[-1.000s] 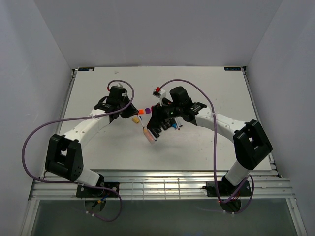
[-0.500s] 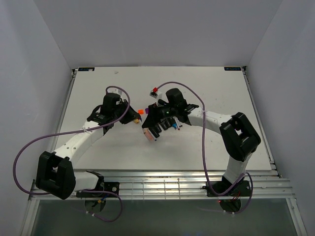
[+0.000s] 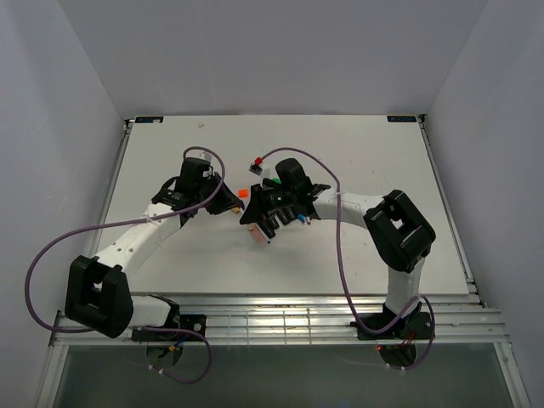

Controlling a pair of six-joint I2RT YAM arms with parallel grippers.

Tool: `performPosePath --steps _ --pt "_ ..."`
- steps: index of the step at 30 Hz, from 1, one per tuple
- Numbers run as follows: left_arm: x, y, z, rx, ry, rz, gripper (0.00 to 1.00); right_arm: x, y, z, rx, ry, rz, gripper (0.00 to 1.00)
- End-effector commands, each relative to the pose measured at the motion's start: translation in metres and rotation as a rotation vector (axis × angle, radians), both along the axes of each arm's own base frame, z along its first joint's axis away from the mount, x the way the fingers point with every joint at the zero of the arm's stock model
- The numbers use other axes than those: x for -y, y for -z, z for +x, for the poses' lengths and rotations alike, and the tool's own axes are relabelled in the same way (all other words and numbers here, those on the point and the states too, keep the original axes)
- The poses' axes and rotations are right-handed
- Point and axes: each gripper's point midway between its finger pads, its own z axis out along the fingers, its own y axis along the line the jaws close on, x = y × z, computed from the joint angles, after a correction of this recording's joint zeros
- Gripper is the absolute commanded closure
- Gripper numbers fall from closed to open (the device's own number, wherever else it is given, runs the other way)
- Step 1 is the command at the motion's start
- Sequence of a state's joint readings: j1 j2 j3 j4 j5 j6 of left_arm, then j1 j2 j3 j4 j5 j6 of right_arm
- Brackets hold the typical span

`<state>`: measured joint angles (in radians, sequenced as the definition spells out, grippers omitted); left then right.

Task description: Open the pen caps

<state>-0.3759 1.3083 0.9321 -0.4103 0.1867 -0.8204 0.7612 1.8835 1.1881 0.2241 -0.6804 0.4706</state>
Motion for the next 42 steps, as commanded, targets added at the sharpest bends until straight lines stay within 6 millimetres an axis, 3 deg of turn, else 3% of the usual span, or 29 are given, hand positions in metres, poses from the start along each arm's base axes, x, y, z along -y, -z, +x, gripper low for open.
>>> performPosePath --steps 1,2,3,4,6,7,8,12,14,15,17,19,21,25,32,42 --pt "-0.005 -0.007 0.011 -0.031 -0.043 0.061 1.00 -0.005 -0.002 0.022 0.139 0.064 -0.053 0.92" --pt "-0.011 -0.003 0.013 -0.054 -0.060 0.095 1.00 0.004 0.003 0.023 0.159 0.106 -0.142 0.92" --pt "-0.017 0.003 0.012 -0.097 -0.076 0.135 1.00 0.018 0.013 0.051 0.267 0.268 -0.278 0.92" --pt "-0.017 -0.001 0.019 -0.093 -0.086 0.137 1.00 0.020 0.017 0.045 0.341 0.294 -0.373 0.92" --pt "-0.021 0.007 0.029 -0.131 -0.095 0.104 1.00 0.051 0.018 0.069 0.524 0.460 -0.592 0.92" --pt "-0.018 0.005 0.032 -0.138 -0.085 0.080 1.00 0.050 0.018 0.063 0.578 0.468 -0.630 0.92" --pt "-0.020 0.010 0.036 -0.159 -0.089 0.077 1.00 0.063 0.014 0.071 0.665 0.528 -0.712 0.92" --pt "-0.025 0.007 0.044 -0.176 -0.102 0.045 1.00 0.069 0.015 0.061 0.775 0.559 -0.789 0.92" --pt "-0.035 0.007 0.045 -0.171 -0.127 0.065 1.00 0.064 0.015 0.054 0.750 0.525 -0.744 0.92" --pt "-0.038 0.003 0.043 -0.157 -0.135 0.063 1.00 0.045 0.021 0.038 0.668 0.408 -0.645 0.92" --pt "-0.046 0.003 0.043 -0.147 -0.152 0.063 1.00 0.032 0.017 0.021 0.587 0.320 -0.486 0.92" --pt "-0.052 0.007 0.039 -0.135 -0.160 0.080 1.00 0.004 0.005 -0.009 0.510 0.184 -0.285 0.92" --pt "-0.058 0.018 0.034 -0.147 -0.161 0.119 1.00 -0.010 0.005 -0.029 0.441 0.070 -0.227 0.92" --pt "-0.063 0.038 0.024 -0.164 -0.160 0.142 1.00 -0.019 0.026 -0.029 0.394 0.033 -0.265 0.92" --pt "-0.061 0.080 0.013 -0.243 -0.129 0.151 1.00 -0.012 0.056 -0.024 0.366 0.075 -0.340 0.91" --pt "-0.062 0.110 0.015 -0.296 -0.133 0.179 0.94 -0.005 0.090 -0.010 0.366 0.100 -0.448 0.80"
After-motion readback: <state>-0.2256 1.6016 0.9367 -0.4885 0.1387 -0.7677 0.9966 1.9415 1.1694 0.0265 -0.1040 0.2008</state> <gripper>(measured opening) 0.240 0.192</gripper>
